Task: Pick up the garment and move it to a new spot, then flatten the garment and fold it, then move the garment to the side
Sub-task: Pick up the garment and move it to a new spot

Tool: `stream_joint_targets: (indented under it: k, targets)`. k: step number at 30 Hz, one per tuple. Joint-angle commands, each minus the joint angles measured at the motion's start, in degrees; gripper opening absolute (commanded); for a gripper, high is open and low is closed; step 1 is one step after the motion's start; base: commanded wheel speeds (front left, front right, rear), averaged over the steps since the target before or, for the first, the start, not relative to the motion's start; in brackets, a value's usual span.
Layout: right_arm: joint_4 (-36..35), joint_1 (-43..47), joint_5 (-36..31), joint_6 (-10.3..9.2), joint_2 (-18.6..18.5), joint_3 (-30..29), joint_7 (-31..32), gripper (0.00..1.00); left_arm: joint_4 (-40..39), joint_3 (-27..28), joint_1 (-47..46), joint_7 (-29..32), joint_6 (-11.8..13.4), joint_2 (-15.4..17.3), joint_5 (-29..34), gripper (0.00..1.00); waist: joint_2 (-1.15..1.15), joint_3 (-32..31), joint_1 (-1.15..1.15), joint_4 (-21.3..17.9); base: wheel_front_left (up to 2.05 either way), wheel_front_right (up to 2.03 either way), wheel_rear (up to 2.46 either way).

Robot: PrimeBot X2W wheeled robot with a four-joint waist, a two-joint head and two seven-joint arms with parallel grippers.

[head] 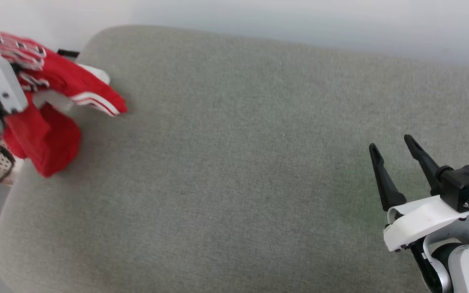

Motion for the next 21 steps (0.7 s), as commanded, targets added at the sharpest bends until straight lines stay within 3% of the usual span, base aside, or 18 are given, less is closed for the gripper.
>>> stream_joint_targets:
  k: [1, 8, 15, 21]
  targets:
    - [0.3, 0.9, 0.3, 0.0, 0.3, -0.1, -0.6, 1.0, -0.9, -0.2, -0.8, -0.4, -0.2, 0.4, 0.3, 0.0, 0.0, -2.1, 0.0, 0.5, 0.0, 0.0, 0.0]
    - [1.7, 1.3, 0.5, 0.0, 1.5, -0.7, -2.3, 1.0, -8.0, -1.9, -1.9, 1.0, -0.4, 3.3, 0.1, 0.0, 0.0, -5.5, 0.0, -0.9, 0.0, 0.0, 0.0]
    - [2.7, 1.9, -0.2, 0.0, 2.0, -3.0, -3.6, 1.0, -18.7, -2.2, 1.2, 6.1, -0.4, 6.0, -2.4, 0.0, 0.0, -7.4, 0.0, -4.8, 0.0, 0.0, 0.0]
    - [2.9, 2.1, -1.1, 0.0, 1.4, -6.2, -4.3, 1.0, -30.7, -1.9, 5.0, 11.8, 2.8, 6.7, -4.1, 0.0, 0.0, -7.5, 0.0, -8.9, 0.0, 0.0, 0.0]
